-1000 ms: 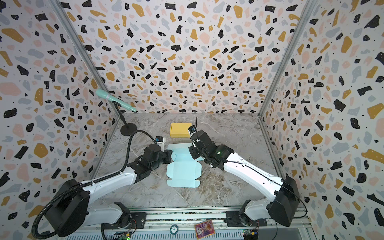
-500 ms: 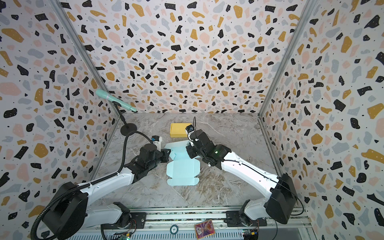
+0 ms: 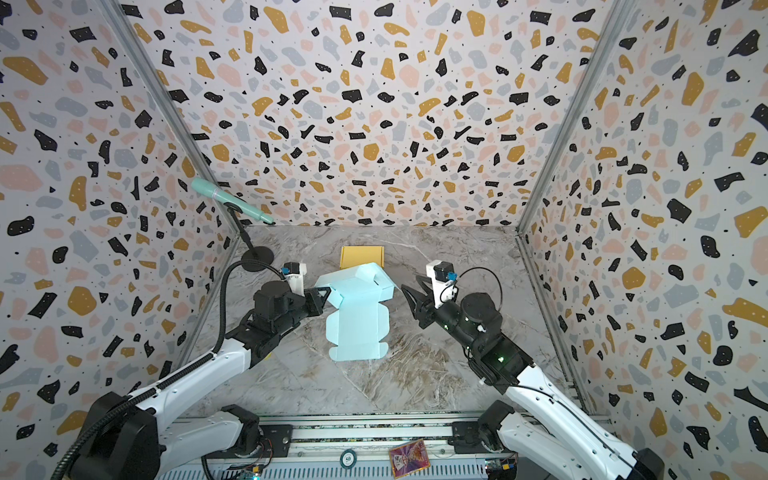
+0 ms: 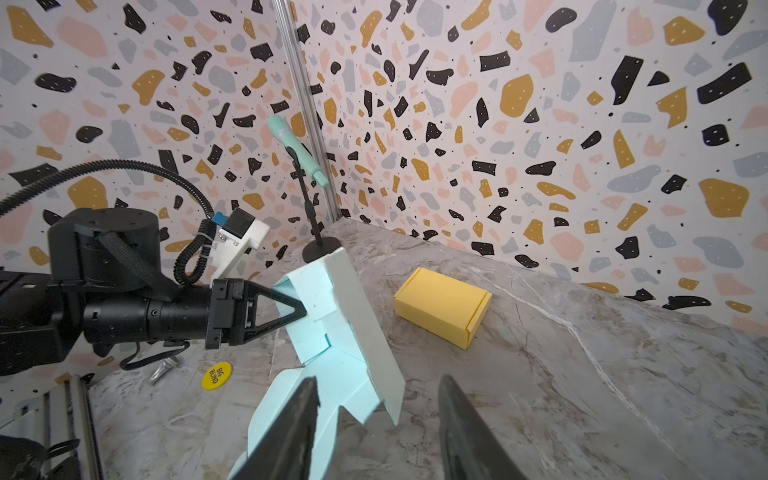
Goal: Fold the paper box
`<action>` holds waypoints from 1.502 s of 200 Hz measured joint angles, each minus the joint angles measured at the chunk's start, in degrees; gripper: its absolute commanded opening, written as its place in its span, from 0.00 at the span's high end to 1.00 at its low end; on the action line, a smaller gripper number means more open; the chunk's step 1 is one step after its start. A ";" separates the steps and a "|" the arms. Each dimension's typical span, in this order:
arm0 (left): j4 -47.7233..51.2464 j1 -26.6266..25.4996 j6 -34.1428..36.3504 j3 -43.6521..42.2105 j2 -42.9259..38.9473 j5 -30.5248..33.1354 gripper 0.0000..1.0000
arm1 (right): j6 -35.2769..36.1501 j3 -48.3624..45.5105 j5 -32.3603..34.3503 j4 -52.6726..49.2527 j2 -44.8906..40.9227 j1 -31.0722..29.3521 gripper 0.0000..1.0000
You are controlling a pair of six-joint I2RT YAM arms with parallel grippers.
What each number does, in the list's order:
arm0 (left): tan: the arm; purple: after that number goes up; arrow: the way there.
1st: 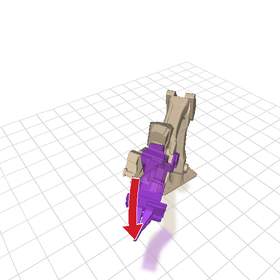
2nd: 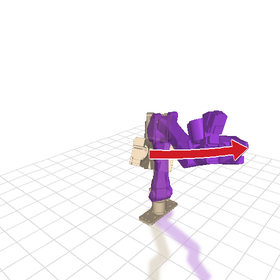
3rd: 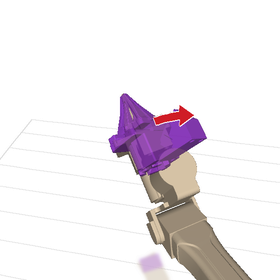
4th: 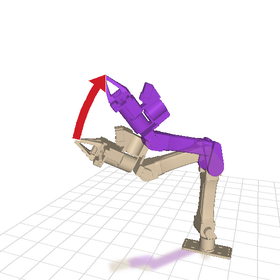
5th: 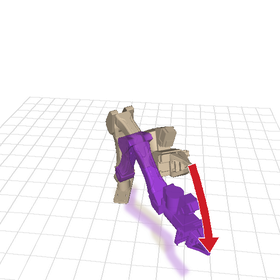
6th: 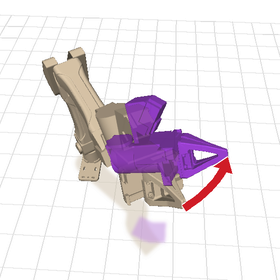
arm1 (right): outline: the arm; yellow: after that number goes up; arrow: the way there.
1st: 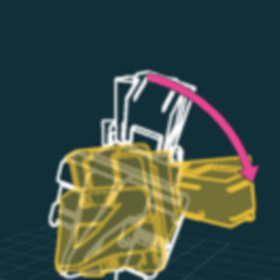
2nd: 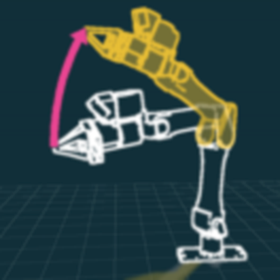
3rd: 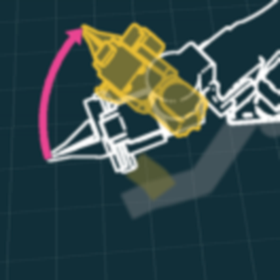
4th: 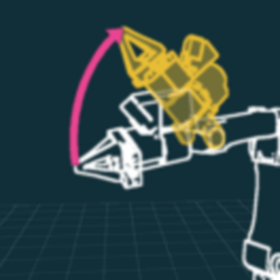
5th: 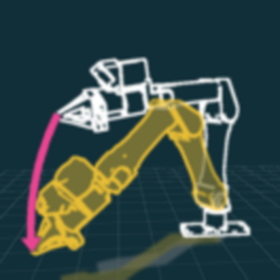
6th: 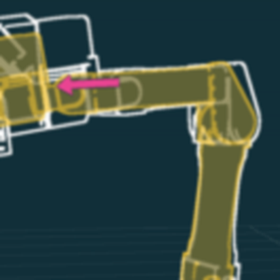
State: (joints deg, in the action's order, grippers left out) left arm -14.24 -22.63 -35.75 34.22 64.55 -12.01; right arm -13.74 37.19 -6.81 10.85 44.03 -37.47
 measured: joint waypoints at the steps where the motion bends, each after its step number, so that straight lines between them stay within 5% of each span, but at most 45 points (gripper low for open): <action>1: -0.02 0.09 -0.04 0.00 -0.09 -0.17 1.00 | -0.17 -0.42 -0.26 0.37 -0.07 0.24 0.51; 46: -0.55 1.20 -1.03 0.42 -2.23 -6.01 1.00 | -5.33 -10.36 -8.28 12.15 2.40 4.22 0.53; 172: -2.60 1.20 -2.40 0.42 -2.21 -12.17 1.00 | -9.40 -8.76 -17.18 31.87 14.95 0.63 0.54; 246: -2.56 1.42 -2.19 0.42 -2.05 -12.48 1.00 | -10.62 -6.84 -14.95 31.34 18.36 -0.22 0.61; 300: -2.32 1.49 -1.27 0.46 -1.81 -12.15 1.00 | -6.19 -4.28 -13.07 18.80 13.68 -0.26 0.59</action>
State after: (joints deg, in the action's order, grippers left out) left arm -16.56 -21.15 -37.01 34.68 62.74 -24.16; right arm -19.92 32.91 -19.88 29.65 57.71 -37.74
